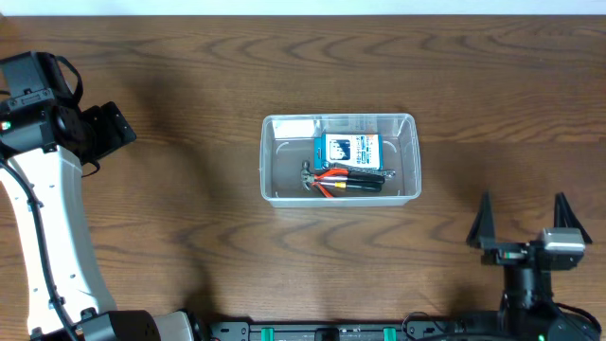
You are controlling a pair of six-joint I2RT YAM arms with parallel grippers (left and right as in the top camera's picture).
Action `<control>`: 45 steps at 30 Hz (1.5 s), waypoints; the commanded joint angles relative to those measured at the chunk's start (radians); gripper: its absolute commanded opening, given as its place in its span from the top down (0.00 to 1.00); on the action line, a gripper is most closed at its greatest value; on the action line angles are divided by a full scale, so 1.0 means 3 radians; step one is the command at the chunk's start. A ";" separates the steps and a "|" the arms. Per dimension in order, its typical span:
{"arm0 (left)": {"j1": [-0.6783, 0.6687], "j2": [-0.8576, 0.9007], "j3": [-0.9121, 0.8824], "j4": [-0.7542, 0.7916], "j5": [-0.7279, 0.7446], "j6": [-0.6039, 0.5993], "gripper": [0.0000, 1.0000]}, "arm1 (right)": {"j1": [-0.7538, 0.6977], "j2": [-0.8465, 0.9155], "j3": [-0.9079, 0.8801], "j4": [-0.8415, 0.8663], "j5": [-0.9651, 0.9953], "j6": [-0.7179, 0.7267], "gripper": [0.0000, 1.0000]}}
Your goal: Pack container
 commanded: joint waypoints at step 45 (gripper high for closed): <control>0.0008 -0.0027 0.0053 -0.0008 -0.0027 0.0018 0.02 | -0.0064 -0.0029 -0.1420 0.0651 -0.0155 -0.0070 0.01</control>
